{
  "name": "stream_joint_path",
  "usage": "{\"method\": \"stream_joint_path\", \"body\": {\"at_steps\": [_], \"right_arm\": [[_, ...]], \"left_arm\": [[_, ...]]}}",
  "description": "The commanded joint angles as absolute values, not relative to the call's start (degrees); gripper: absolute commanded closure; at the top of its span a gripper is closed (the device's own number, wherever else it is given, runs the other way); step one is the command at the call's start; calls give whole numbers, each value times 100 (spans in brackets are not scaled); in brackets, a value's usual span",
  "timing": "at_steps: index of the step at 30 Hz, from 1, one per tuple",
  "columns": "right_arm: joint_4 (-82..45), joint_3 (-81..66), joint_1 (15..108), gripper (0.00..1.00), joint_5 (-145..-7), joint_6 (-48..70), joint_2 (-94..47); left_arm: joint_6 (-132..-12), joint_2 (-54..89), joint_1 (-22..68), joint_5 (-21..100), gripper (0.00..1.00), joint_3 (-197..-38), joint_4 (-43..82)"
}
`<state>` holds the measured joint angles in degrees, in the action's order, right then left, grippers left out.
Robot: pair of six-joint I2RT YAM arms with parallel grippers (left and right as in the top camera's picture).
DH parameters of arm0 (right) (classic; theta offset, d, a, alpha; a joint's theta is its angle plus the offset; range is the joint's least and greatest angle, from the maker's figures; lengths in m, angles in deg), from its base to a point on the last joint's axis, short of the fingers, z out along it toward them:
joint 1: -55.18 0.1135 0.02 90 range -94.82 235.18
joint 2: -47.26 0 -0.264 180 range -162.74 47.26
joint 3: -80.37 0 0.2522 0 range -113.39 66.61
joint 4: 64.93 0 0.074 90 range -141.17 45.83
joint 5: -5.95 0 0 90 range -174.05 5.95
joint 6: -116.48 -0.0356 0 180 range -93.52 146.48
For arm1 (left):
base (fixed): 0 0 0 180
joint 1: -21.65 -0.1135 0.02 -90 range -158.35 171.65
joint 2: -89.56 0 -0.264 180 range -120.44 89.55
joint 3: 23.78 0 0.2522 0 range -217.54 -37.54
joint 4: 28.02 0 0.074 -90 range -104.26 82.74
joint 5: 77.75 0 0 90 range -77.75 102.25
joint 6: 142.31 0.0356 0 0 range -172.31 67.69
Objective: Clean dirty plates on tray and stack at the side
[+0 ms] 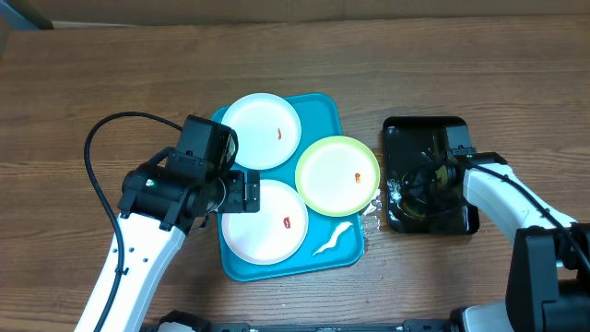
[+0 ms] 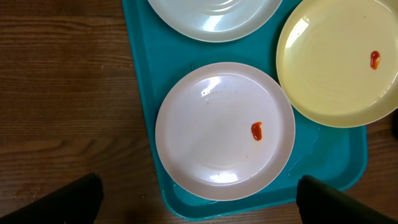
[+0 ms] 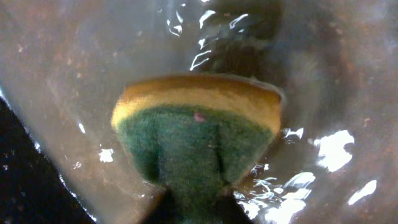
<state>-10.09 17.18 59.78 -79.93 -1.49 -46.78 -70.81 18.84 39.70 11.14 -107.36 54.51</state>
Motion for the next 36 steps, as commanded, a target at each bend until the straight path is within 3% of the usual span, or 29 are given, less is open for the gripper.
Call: {"method": "stream_joint_path", "body": {"at_steps": [1, 9, 21, 29, 36], "right_arm": [[-786, 1600, 5997, 96, -7812, -158, -4696], [1013, 114, 6301, 96, -7519, 684, -4344], [1194, -173, 7776, 96, -6701, 703, -3916], [774, -173, 8574, 96, -6605, 673, -3916], [234, -173, 9138, 96, -6592, 384, -3922]], "left_arm": [[-7164, 1868, 4000, 937, 0, -10701, 5484], [-7933, 1372, 3994, 498, 5, -10699, 6002], [-8178, 205, 3434, 498, 50, -10658, 6190], [-7474, 502, 2545, 994, 38, -10645, 6520], [-7072, 894, 2160, 1451, 21, -10175, 5768]]}}
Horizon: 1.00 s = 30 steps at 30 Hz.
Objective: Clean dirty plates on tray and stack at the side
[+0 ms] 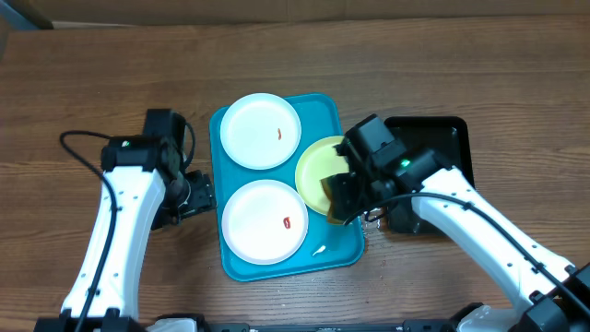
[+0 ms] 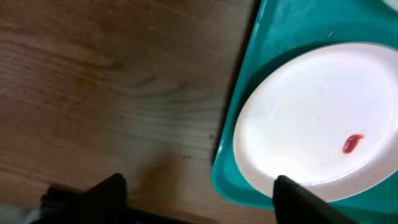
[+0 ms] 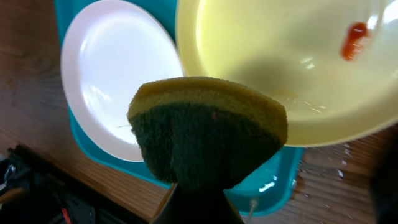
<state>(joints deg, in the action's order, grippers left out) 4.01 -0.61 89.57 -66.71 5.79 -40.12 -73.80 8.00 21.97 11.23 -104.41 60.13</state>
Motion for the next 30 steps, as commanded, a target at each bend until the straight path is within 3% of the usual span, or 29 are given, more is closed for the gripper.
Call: {"method": "stream_joint_path", "body": {"at_steps": [1, 5, 14, 22, 24, 28, 30], "right_arm": [[121, -173, 9206, 96, -6592, 345, -3922], [-93, -173, 9309, 96, -6596, 295, -3922], [-522, -173, 9501, 96, -6443, -79, -4045], [-747, -170, 9636, 96, -6491, -339, -4272], [-745, -170, 9636, 96, -6491, -337, -4272], [-743, -170, 9636, 96, -6491, -337, -4272], [-740, -170, 9636, 96, -6491, -337, -4272]], "left_arm": [[-6996, 880, 2188, 1600, 22, -10035, 5563], [-6591, 797, 2313, 2242, 28, -9497, 4782], [-6554, 574, 2346, 2113, 36, -8555, 3624], [-6410, 334, 2361, 2389, 62, -8127, 2769], [-6384, 262, 2361, 2395, 64, -8120, 2719], [-6106, 244, 2359, 2579, 89, -8146, 2791], [-5986, 244, 2350, 2588, 85, -8262, 3027]]}}
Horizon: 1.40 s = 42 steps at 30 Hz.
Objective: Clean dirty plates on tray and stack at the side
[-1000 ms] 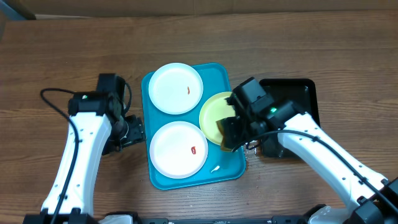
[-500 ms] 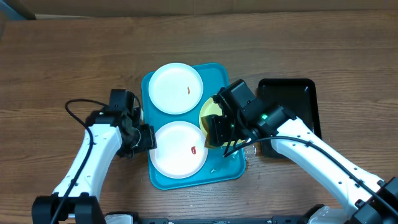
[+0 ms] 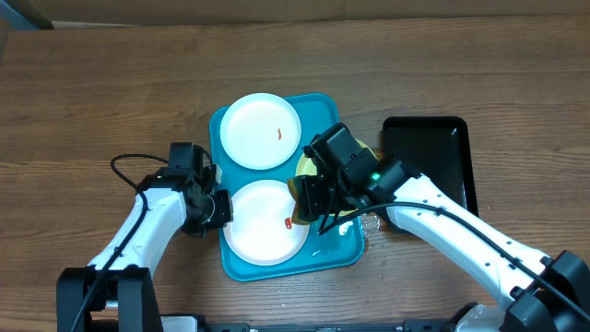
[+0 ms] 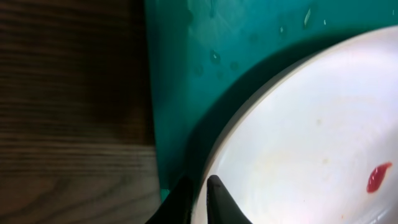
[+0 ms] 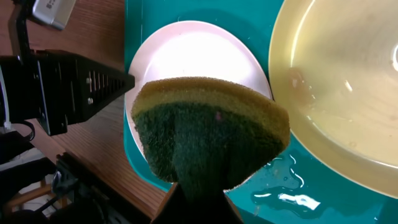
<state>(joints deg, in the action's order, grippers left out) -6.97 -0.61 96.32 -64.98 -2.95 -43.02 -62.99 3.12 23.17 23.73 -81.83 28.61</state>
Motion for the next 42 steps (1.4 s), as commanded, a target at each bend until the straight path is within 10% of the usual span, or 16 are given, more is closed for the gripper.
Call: {"method": "stream_joint_path", "body": {"at_steps": [1, 19, 28, 42], "right_arm": [[-740, -170, 9636, 96, -6489, -337, -4272], [-743, -170, 9636, 96, -6511, -337, -4274], [-878, -166, 9658, 96, -6594, -381, -4340], [-1088, -166, 9794, 96, -6596, -383, -4713]], "left_arm": [[-5931, 247, 2350, 2583, 80, -8398, 3241], [-5853, 190, 2357, 2581, 56, -8159, 2791], [-5870, 190, 2357, 2657, 90, -7963, 2608], [-5844, 190, 2357, 2428, 80, -7941, 2590]]}}
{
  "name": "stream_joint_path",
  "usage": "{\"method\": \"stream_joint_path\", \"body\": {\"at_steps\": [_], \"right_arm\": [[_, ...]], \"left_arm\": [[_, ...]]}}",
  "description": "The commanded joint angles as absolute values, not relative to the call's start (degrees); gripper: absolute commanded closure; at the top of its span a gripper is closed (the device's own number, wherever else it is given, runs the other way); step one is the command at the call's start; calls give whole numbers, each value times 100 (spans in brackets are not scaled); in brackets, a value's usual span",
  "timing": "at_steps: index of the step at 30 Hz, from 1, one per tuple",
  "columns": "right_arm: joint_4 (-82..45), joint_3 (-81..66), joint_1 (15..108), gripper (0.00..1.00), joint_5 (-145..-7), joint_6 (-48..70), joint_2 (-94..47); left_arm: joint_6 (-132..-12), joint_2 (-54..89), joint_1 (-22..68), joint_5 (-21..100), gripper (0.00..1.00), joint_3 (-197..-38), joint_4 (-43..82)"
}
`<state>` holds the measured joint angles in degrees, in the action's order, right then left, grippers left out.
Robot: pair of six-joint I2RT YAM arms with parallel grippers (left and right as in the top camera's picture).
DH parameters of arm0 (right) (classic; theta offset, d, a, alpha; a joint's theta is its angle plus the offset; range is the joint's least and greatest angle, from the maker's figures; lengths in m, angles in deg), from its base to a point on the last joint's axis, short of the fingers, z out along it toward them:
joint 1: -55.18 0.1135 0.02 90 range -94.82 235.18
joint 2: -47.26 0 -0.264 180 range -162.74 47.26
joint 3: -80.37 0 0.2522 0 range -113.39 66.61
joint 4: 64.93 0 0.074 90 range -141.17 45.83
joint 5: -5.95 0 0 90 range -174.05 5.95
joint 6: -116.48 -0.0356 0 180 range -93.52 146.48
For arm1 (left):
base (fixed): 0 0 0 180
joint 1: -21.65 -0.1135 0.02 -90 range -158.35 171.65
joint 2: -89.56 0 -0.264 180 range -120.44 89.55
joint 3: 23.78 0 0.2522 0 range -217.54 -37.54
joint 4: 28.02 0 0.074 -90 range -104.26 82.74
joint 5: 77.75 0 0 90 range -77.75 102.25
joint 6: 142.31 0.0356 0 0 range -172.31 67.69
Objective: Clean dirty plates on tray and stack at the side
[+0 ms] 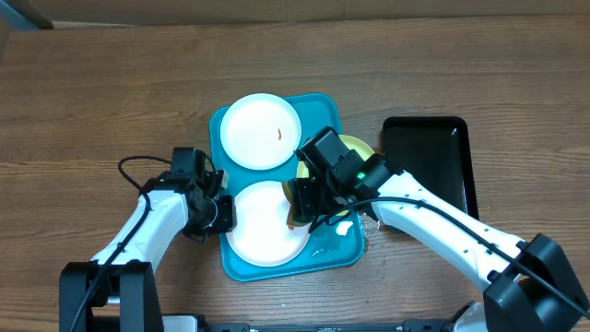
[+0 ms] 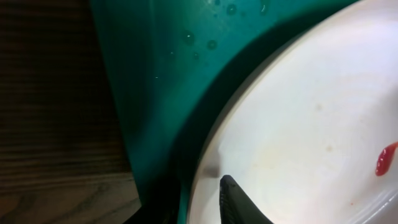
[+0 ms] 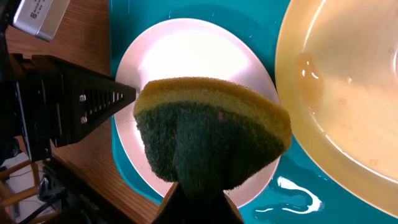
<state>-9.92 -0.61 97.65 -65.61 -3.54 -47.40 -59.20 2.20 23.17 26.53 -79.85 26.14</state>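
Observation:
A teal tray (image 1: 324, 115) holds three plates. The far white plate (image 1: 263, 131) has a red spot. The near white plate (image 1: 258, 231) shows its own red spot (image 2: 385, 163) in the left wrist view. My left gripper (image 1: 224, 214) is shut on that plate's left rim (image 2: 208, 163), one finger (image 2: 235, 200) on top. My right gripper (image 1: 300, 205) is shut on a yellow-green sponge (image 3: 211, 143) just above the near plate's right side. The yellow-green plate (image 3: 348, 93) looks wet and is mostly hidden under the right arm in the overhead view.
A black tray (image 1: 429, 157) sits right of the teal tray. A water puddle (image 3: 292, 190) lies on the teal tray near its front right corner. Bare wooden table (image 1: 92, 111) spreads out to the left and behind.
My left gripper's finger now sits a little further onto the near plate's rim. The sponge has shifted slightly left over the same plate. The plates lie as before.
My right gripper held the sponge in the black tray while the left hung open over the near plate. Then the sponge was at the yellow-green plate and the left gripper low beside the tray. Then the sponge was over the near plate, the left fingers at its rim, as now.

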Motion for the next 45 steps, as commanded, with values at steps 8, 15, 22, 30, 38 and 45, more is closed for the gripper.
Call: {"method": "stream_joint_path", "body": {"at_steps": [8, 15, 22, 30, 38, 45], "right_arm": [[-1593, -164, 10148, 96, -6594, -704, -5151], [-2155, -164, 10618, 96, -6865, -1163, -5940], [-2273, -164, 10627, 96, -7324, -1618, -6423], [-2257, -164, 10412, 96, -7049, -2217, -7129], [-1706, -168, 10087, 96, -7197, -2654, -7129], [-1112, -481, 10076, 96, -7659, -2649, -7126]], "left_arm": [[-6054, 190, 2357, 2148, 96, -7777, 2533], [-6194, 192, 2355, 2174, 96, -7823, 2608], [-6526, 192, 2355, 2174, 96, -8205, 3005], [-6543, 192, 2355, 2170, 96, -8356, 3156], [-6653, 194, 2348, 1912, 96, -8538, 3410], [-6674, 194, 2346, 1455, 96, -9189, 3956]]}}
